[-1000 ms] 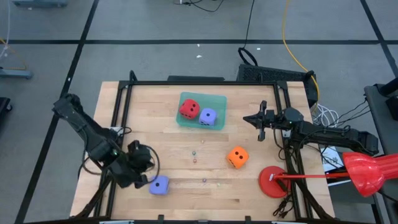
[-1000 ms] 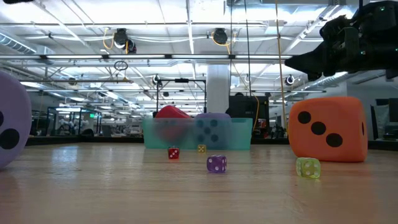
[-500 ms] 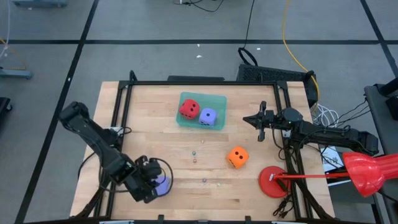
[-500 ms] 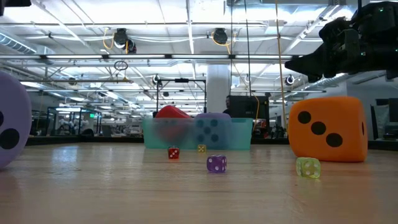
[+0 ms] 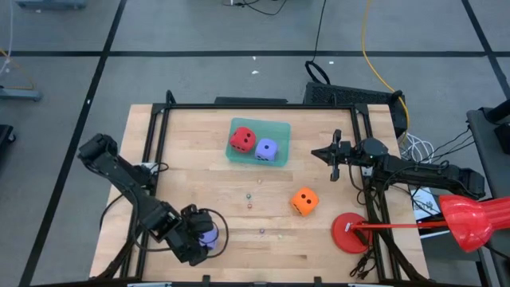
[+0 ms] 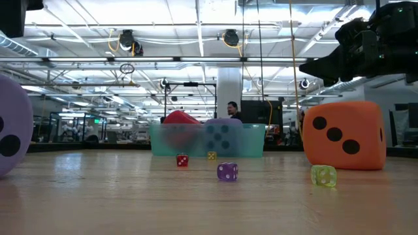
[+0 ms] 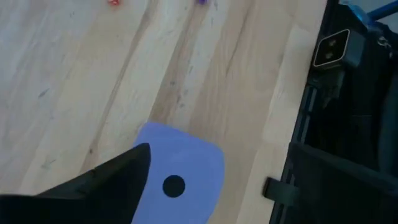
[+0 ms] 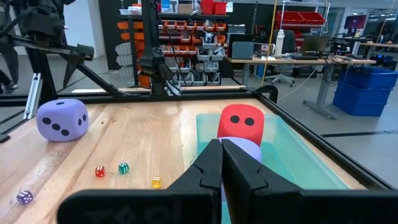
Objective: Pick & Place Dice
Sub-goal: Put the large purple dice into the blue bin
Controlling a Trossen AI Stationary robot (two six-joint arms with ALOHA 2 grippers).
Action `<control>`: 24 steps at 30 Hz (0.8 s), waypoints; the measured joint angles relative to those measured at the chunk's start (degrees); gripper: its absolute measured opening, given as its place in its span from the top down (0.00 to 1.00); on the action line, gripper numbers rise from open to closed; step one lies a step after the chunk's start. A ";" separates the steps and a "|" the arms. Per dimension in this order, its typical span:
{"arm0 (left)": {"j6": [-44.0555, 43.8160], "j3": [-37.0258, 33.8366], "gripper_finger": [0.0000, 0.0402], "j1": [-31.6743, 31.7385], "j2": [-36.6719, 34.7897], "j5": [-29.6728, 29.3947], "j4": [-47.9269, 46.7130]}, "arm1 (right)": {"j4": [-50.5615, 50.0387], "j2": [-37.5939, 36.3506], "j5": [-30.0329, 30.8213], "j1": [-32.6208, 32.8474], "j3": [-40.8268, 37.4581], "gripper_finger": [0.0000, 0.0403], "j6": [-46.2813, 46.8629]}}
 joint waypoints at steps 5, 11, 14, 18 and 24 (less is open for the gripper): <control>0.18 -0.06 0.05 0.00 -0.05 0.52 -0.52 | 0.00 0.00 0.00 0.01 0.00 1.00 0.03; 0.38 -0.98 0.01 0.96 -0.05 2.04 -3.30 | -0.02 0.00 0.00 0.01 0.00 1.00 0.04; 3.24 -2.83 0.01 1.34 -0.05 2.85 -3.25 | 0.00 0.00 0.00 -0.01 0.00 1.00 0.03; 5.43 -4.33 0.01 1.68 -0.05 4.74 -0.87 | 0.00 0.00 0.00 0.01 0.00 1.00 0.04; 10.81 -4.35 0.01 1.53 -0.05 4.24 -1.22 | 0.65 -0.02 0.06 -0.01 0.00 1.00 0.07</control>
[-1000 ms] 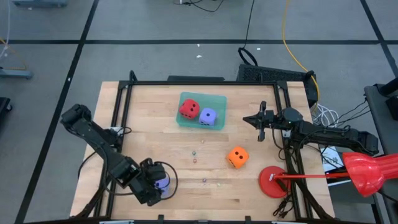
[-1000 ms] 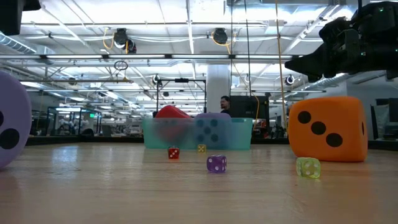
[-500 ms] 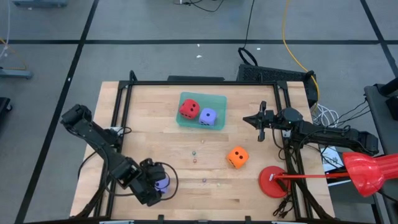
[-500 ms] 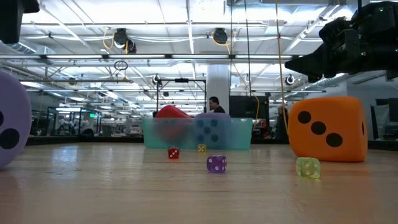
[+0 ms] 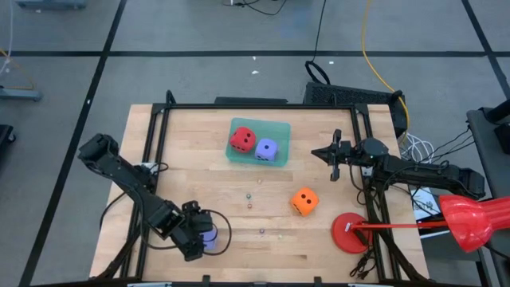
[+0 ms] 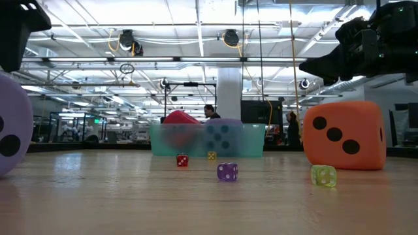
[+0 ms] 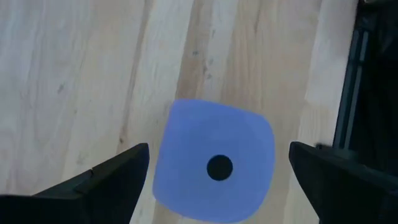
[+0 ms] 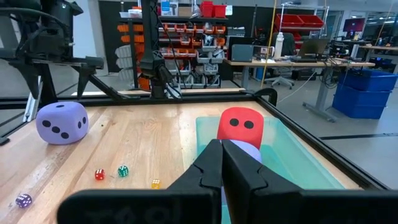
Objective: Pick & Place Dice
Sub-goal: Put the large purple dice into the blue bin
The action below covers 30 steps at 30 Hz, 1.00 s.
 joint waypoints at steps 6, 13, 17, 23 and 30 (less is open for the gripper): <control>-1.25 0.00 0.01 1.09 0.00 3.14 -1.63 | 0.05 0.01 0.00 0.02 0.00 1.00 0.00; -0.01 -0.02 0.01 1.31 0.00 2.94 -0.93 | 0.06 0.00 -0.02 0.02 0.00 1.00 0.02; 0.77 -0.02 0.01 1.24 0.00 2.66 -1.08 | 0.25 0.00 -0.02 0.02 0.00 1.00 0.02; 1.74 -0.02 0.01 1.26 0.94 3.56 -2.06 | 0.25 0.02 -0.02 0.01 0.00 1.00 0.02; 6.85 0.37 0.01 1.26 6.57 8.72 -0.64 | 0.24 0.02 -0.04 0.02 0.00 1.00 0.04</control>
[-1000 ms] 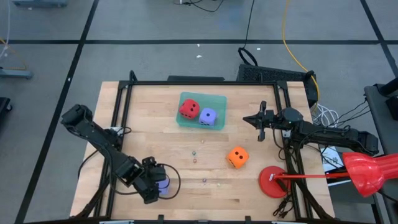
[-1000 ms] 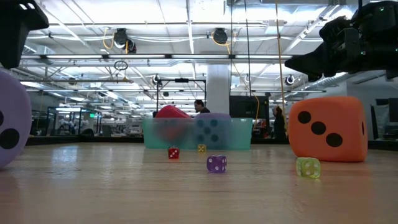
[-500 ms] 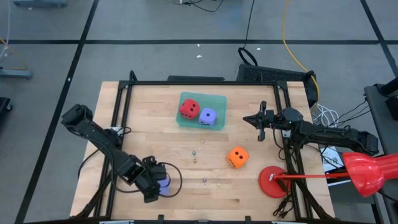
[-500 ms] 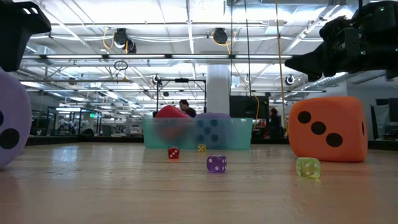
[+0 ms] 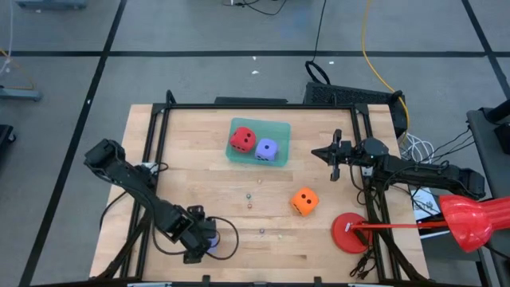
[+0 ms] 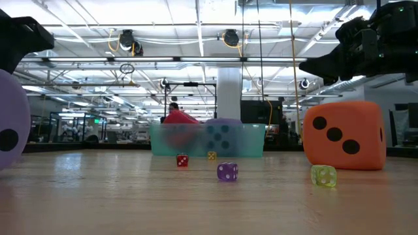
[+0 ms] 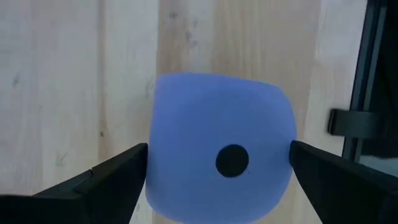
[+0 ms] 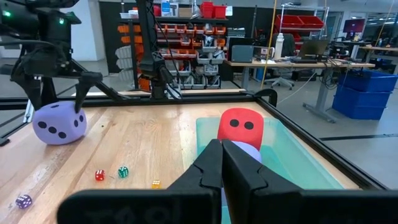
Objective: Pick & Place Dice
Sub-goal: Put the large purple dice into the blue bin
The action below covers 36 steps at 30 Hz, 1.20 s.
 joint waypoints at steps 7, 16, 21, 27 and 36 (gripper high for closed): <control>0.88 -0.10 0.01 0.60 1.29 0.81 0.72 | 0.00 -0.02 0.00 -0.01 0.00 1.00 0.01; -0.09 -0.23 0.01 2.33 1.30 1.81 0.76 | -0.01 -0.02 0.00 -0.01 0.00 1.00 0.00; -3.59 -0.30 0.01 3.13 1.21 2.35 4.89 | 0.00 -0.02 0.00 0.00 0.00 1.00 0.00; -5.50 -0.37 0.00 3.21 1.26 2.27 7.35 | 0.00 -0.02 0.00 -0.01 0.00 1.00 0.00; -7.74 -0.39 0.00 0.13 1.10 2.37 5.71 | 0.00 -0.02 0.01 -0.01 0.00 1.00 -0.01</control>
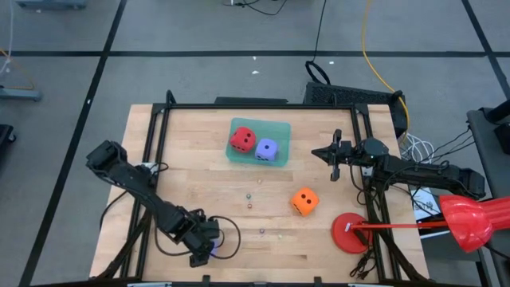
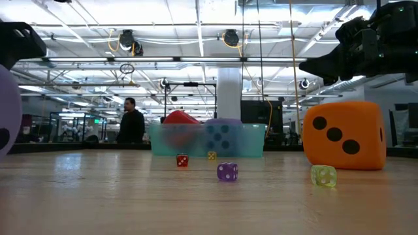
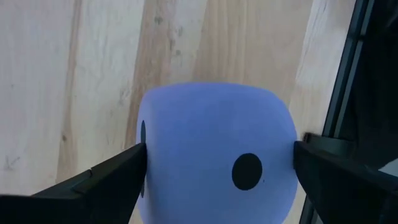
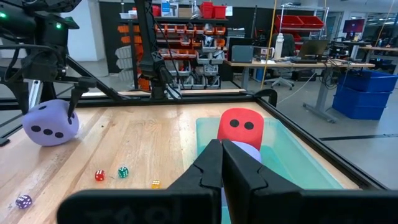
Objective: Pick & Place Dice
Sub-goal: Put the large purple dice into the blue bin
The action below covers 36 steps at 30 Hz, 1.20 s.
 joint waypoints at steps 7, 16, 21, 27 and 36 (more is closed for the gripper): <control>-6.23 0.02 0.00 -2.88 1.18 -0.06 1.91 | 0.00 0.00 -0.01 0.01 0.00 1.00 0.01; -12.98 0.09 0.00 -4.27 2.26 1.90 2.65 | 0.44 0.00 0.03 0.02 0.00 1.00 0.26; -14.43 0.27 0.00 -3.36 1.51 5.17 2.01 | 0.44 -0.02 0.05 0.02 0.00 1.00 0.40; -14.17 0.30 0.01 -2.66 1.69 6.67 6.85 | 0.44 -0.02 0.08 0.00 0.00 1.00 0.40; -13.90 0.24 0.03 -0.24 1.77 6.14 19.06 | 0.42 0.00 0.06 0.00 0.00 1.00 0.40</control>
